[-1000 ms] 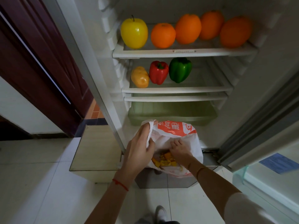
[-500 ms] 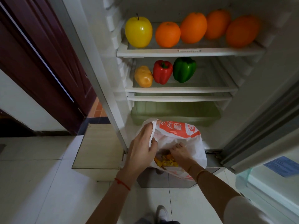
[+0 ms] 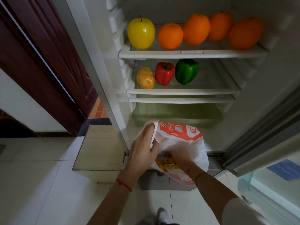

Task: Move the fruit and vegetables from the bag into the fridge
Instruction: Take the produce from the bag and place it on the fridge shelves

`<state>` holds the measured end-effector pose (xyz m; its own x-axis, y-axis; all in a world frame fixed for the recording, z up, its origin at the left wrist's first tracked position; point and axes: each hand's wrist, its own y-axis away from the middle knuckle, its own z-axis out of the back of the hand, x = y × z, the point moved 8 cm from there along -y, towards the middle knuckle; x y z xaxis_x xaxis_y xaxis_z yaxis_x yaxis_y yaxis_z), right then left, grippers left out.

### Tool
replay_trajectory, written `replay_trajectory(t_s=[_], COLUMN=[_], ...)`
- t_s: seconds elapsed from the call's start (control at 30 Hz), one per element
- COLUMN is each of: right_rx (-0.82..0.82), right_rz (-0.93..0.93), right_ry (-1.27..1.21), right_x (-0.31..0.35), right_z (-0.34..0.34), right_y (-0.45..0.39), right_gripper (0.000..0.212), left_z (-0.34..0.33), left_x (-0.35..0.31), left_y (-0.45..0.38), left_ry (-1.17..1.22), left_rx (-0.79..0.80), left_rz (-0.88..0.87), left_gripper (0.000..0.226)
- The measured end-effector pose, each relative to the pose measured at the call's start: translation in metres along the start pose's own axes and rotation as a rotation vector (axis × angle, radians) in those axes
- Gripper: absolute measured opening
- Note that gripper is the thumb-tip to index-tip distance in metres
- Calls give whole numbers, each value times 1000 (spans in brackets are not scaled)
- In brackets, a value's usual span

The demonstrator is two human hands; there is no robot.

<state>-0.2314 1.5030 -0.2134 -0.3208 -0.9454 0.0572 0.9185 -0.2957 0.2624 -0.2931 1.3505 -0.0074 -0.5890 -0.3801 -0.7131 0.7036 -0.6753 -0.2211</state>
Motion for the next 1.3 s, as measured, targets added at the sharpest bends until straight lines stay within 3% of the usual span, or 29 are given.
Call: replay_trajectory(t_s=[0.2, 0.37, 0.57, 0.77, 0.87, 1.13, 1.3], right_rx=[66, 19, 37, 86, 66, -49, -197], right_rz=[-57, -49, -2, 5, -49, -210, -268], right_ry=[-89, -97, 31, 56, -53, -381, -592], right_x=[-13, -3, -1, 4, 4, 4, 6], right_z=[-20, -3, -15, -17, -11, 35, 62], right_y=[0, 2, 5, 2, 0, 9, 41], right_gripper=[54, 25, 49, 44, 46, 23, 19], left_z=[3, 3, 5, 9, 9, 8, 1], left_x=[0, 3, 3, 3, 4, 1, 2], left_y=[-2, 0, 5, 5, 5, 2, 4], left_ry=[10, 18, 38, 39, 46, 33, 9], left_rx=[0, 12, 21, 9, 17, 45, 50], left_rz=[-24, -33, -52, -71, -68, -112, -130], left_gripper=[48, 49, 49, 50, 51, 54, 39])
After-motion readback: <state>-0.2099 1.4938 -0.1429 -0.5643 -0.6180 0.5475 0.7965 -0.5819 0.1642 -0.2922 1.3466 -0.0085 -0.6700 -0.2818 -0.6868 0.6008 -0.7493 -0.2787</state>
